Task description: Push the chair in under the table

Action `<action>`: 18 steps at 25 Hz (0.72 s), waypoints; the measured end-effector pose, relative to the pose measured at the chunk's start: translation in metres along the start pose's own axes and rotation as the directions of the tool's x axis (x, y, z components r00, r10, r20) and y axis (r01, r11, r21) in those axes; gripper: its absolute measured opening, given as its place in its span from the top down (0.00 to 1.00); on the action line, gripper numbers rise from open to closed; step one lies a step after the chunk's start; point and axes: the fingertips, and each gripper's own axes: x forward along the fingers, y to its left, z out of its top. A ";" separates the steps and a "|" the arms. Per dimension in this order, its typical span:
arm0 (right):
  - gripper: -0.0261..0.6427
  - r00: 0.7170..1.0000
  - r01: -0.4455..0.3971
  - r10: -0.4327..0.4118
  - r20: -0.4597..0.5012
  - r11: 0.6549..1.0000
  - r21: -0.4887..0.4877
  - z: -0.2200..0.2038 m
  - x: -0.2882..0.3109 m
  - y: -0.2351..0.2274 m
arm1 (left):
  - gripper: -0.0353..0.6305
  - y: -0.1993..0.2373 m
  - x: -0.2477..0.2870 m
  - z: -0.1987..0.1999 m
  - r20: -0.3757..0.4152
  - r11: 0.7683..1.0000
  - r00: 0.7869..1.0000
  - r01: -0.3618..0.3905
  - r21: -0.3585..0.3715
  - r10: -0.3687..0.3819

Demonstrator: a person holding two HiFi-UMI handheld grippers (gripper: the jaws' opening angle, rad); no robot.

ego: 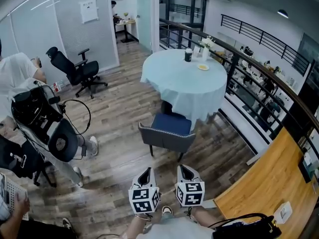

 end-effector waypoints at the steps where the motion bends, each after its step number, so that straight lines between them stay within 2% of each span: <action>1: 0.94 1.000 -0.002 0.002 -0.003 1.000 0.002 0.001 0.004 -0.004 | 0.94 -0.001 0.006 0.001 -0.002 1.000 1.000 -0.003 0.000 0.003; 18: 0.94 0.998 -0.042 0.043 -0.044 0.999 0.028 0.012 0.056 -0.056 | 0.94 -0.014 0.069 0.009 -0.048 0.999 0.998 -0.040 0.001 0.040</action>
